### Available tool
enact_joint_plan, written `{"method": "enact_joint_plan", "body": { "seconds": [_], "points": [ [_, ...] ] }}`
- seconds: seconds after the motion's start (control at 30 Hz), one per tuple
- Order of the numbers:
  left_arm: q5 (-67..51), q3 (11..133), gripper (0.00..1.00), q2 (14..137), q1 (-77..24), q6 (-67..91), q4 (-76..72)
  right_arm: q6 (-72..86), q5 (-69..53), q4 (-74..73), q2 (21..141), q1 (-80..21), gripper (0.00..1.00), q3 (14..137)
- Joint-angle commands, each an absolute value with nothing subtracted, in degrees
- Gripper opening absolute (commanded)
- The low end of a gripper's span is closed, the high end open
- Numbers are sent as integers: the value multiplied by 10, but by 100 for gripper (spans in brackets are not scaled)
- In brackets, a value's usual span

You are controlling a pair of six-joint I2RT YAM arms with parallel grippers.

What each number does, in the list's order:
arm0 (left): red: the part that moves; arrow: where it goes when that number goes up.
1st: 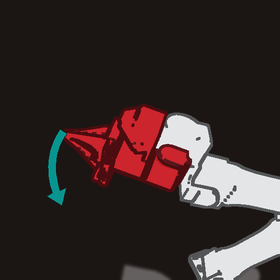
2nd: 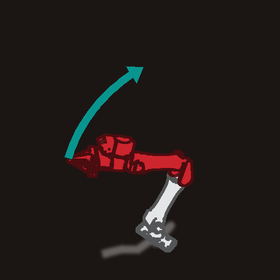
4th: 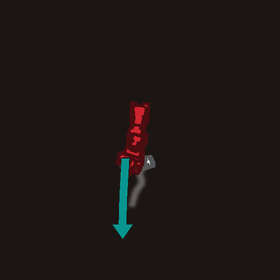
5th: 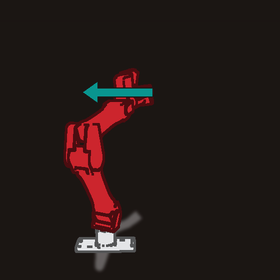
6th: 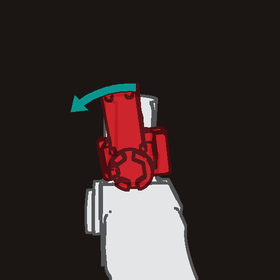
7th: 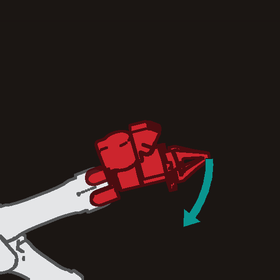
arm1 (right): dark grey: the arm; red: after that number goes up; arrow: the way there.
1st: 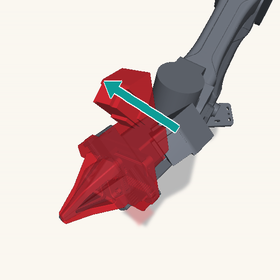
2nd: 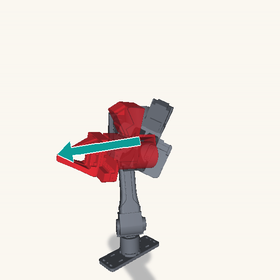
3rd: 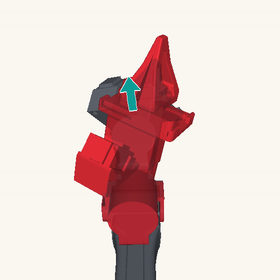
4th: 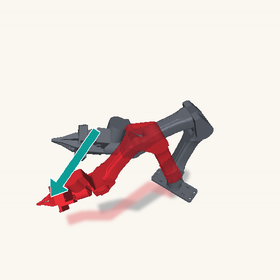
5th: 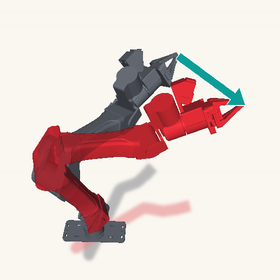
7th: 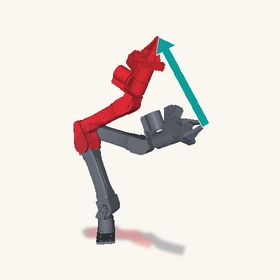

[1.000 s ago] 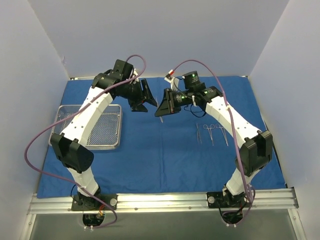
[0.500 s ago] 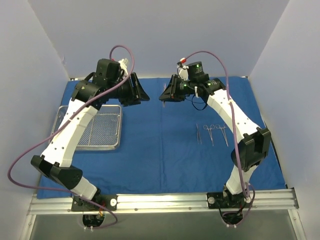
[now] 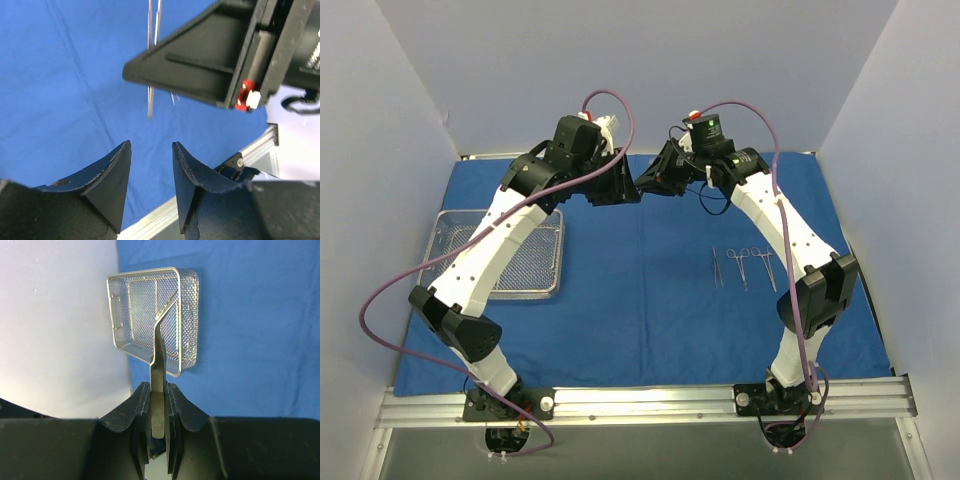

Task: Open and lay out the surgical kit
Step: Place the medical item in the surgical kit.

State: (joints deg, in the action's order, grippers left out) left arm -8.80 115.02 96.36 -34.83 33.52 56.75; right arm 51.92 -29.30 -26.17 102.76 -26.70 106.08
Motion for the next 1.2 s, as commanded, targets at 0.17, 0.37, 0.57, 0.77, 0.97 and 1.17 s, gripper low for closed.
{"method": "enact_joint_plan", "body": {
  "seconds": [0.17,0.37,0.57,0.77,0.97,1.17],
  "points": [
    [-63,1194,47,989,-358,315,556,546,-281,-274,1006,-274,1,1074],
    [-66,1197,46,1001,-360,316,557,548,-287,-273,1005,-274,1,1074],
    [-70,1203,41,1015,-361,316,561,553,-294,-271,1001,-274,1,1073],
    [-76,1201,32,1019,-362,316,552,555,-297,-269,997,-274,1,1068],
    [-81,1201,19,1025,-361,311,555,564,-301,-258,993,-277,3,1063],
    [-74,1202,5,1025,-360,303,557,568,-307,-253,991,-279,9,1062]
  ]
}}
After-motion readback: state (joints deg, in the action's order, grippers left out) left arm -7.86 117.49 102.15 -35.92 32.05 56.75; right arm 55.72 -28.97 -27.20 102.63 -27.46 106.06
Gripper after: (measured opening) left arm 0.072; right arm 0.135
